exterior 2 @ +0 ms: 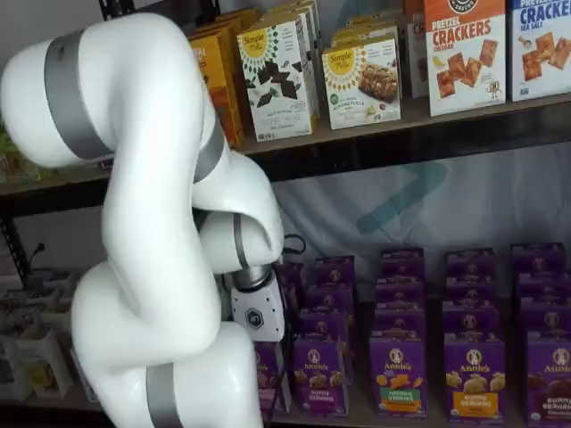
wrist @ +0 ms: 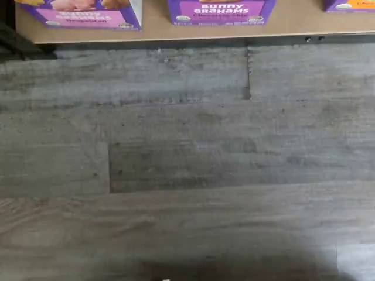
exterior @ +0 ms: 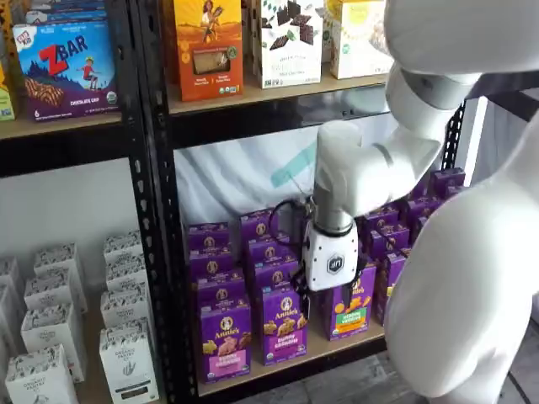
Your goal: Pick up the purple box with a pink patch in the middle, on the bottom shelf, the first box from the left
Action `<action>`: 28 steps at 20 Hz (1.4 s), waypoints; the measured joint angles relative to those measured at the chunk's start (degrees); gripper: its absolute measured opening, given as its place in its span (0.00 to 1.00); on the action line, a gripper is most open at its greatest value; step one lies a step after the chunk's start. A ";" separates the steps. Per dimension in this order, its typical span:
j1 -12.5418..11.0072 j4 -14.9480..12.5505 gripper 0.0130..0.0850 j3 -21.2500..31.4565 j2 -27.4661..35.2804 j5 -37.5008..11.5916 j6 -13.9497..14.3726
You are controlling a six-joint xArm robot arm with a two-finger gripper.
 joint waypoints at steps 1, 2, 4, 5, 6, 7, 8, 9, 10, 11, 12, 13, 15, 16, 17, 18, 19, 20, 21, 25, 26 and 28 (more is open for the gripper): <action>0.14 -0.29 1.00 0.04 1.33 -1.84 0.39; 0.29 -0.66 1.00 -0.07 2.73 -3.57 0.84; 0.75 -0.59 1.00 -0.84 5.75 -6.13 1.22; 1.01 -0.89 1.00 -1.43 7.22 -6.87 1.75; 1.35 -1.28 1.00 -2.13 9.09 -8.04 2.43; 1.64 -1.41 1.00 -2.66 10.51 -9.11 2.82; 1.93 -1.55 1.00 -3.31 12.14 -10.25 3.24; 2.24 -1.58 1.00 -4.04 13.80 -11.41 3.57; 2.44 -2.13 1.00 -4.85 15.33 -12.33 4.31; 2.63 -2.48 1.00 -5.64 16.78 -13.06 4.81; 2.89 -2.16 1.00 -6.42 18.11 -13.74 4.74; 3.12 -2.21 1.00 -7.30 19.46 -14.31 5.03; 3.56 -2.74 1.00 -8.88 21.84 -15.24 5.99; 3.83 -2.91 1.00 -9.63 22.94 -15.69 6.40; 4.09 -3.16 1.00 -10.39 24.00 -16.04 6.91; 4.39 -3.12 1.00 -11.11 24.95 -16.30 7.14; 4.71 -3.31 1.00 -11.98 26.01 -16.45 7.65; 5.00 -3.63 1.00 -12.78 26.94 -16.53 8.27; 5.24 -4.23 1.00 -13.55 27.75 -16.53 9.08; 6.04 -7.04 1.00 -16.70 30.78 -16.34 12.61; 6.29 -6.81 1.00 -17.48 31.45 -16.22 12.63; 6.83 -5.71 1.00 -19.50 33.03 -15.65 12.10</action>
